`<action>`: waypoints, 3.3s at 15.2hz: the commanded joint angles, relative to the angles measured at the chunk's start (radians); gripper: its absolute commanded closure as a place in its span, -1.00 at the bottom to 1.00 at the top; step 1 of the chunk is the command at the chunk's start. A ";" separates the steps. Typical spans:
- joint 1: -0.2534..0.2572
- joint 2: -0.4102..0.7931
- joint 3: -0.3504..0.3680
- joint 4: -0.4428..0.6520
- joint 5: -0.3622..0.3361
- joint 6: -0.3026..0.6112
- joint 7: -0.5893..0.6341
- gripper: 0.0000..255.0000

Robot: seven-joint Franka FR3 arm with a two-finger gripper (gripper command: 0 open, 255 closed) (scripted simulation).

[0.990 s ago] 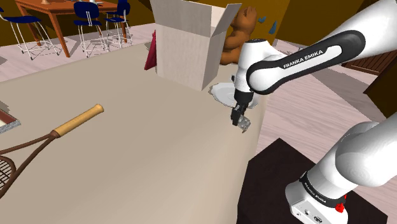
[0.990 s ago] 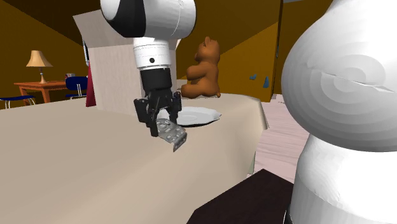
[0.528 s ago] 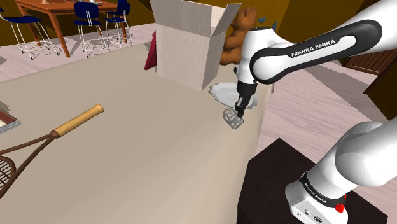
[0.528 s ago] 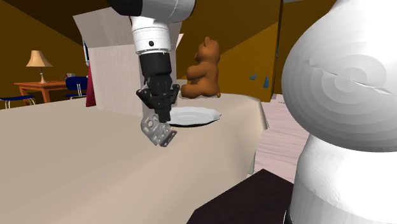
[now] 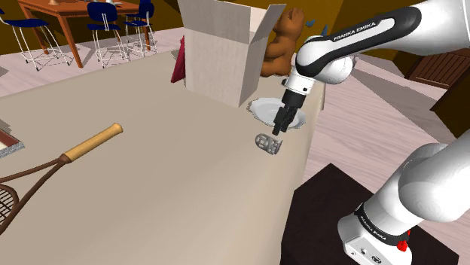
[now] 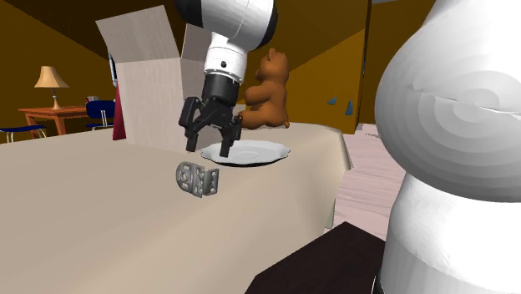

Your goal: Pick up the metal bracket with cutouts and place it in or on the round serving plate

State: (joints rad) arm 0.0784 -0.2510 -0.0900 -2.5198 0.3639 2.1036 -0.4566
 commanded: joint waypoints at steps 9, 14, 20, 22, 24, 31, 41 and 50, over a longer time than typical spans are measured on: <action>0.031 0.068 -0.007 -0.037 0.124 0.093 -0.079 -1.00; 0.031 0.068 -0.007 -0.037 0.124 0.093 -0.079 -1.00; 0.031 0.068 -0.007 -0.037 0.124 0.093 -0.079 1.00; 0.031 0.069 -0.007 -0.037 0.124 0.094 -0.080 1.00; 0.031 0.068 -0.007 -0.037 0.124 0.093 -0.079 1.00; 0.021 0.000 -0.006 -0.003 0.084 0.001 -0.026 1.00; 0.010 -0.075 -0.005 0.066 0.045 -0.131 0.039 1.00; -0.059 0.123 -0.118 0.312 0.001 -0.240 -0.099 1.00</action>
State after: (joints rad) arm 0.0270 -0.1582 -0.1954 -2.2434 0.3672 1.8769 -0.5378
